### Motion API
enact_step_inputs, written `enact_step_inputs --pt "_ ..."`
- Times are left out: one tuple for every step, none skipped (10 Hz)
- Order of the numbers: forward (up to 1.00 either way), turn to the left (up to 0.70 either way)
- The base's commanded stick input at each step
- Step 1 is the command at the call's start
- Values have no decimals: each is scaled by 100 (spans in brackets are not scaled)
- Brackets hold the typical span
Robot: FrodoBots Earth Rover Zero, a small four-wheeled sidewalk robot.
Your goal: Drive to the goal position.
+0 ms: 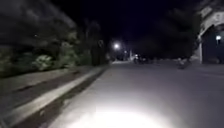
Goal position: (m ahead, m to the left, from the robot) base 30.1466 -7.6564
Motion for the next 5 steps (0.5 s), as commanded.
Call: enact_step_inputs --pt "100 0" --pt "100 0" --pt "100 0" --pt "100 0" --pt "100 0"
